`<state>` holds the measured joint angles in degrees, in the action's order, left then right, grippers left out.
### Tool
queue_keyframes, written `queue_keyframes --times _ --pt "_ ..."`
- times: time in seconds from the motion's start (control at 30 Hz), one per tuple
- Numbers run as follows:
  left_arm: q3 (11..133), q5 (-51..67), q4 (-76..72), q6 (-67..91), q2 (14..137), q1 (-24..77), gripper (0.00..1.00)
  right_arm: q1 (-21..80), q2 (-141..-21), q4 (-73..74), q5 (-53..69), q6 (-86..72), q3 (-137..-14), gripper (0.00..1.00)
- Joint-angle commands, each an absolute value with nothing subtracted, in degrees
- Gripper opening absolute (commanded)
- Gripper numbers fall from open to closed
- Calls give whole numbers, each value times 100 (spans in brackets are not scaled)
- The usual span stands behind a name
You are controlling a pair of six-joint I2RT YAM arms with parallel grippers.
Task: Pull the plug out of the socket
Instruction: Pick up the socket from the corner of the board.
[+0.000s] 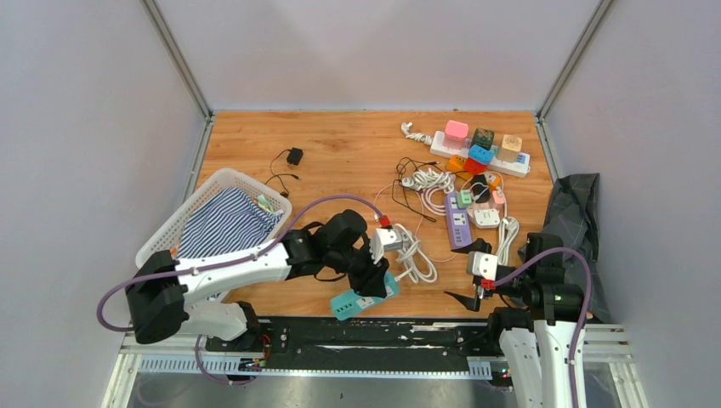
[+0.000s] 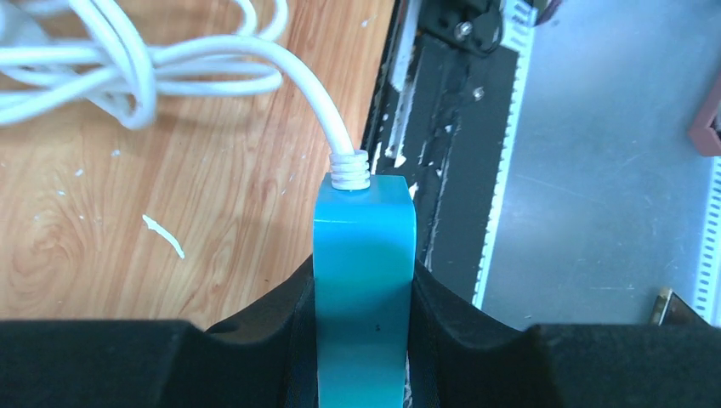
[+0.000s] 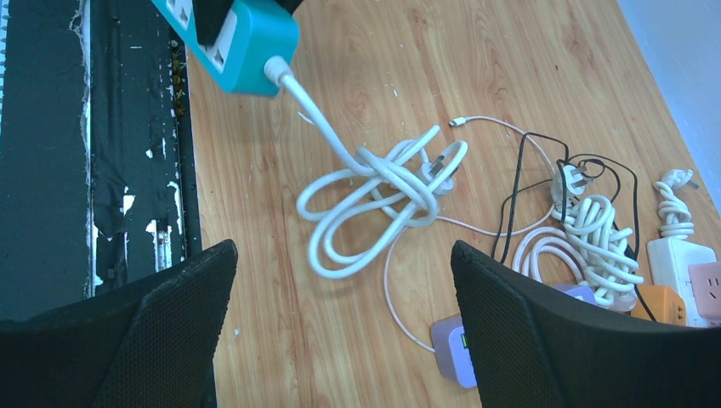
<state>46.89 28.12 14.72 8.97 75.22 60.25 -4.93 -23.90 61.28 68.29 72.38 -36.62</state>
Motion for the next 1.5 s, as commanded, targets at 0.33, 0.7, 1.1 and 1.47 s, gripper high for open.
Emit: queue_keyframes --times 0.33,0.7,1.1,1.47 --pt "4951 2116 1566 967 6165 6066 0 -580 -2366 6189 6864 7216 -3577 96" --pt "5062 1636 1394 869 5729 5815 0 -580 -2317 6198 6864 7216 -3585 96" --pt "4425 925 697 510 4676 5678 0 -580 -2304 6203 6877 7231 -3577 96" --pt "4097 -151 373 100 3899 5678 0 -580 -2311 6210 6873 7233 -3577 96"
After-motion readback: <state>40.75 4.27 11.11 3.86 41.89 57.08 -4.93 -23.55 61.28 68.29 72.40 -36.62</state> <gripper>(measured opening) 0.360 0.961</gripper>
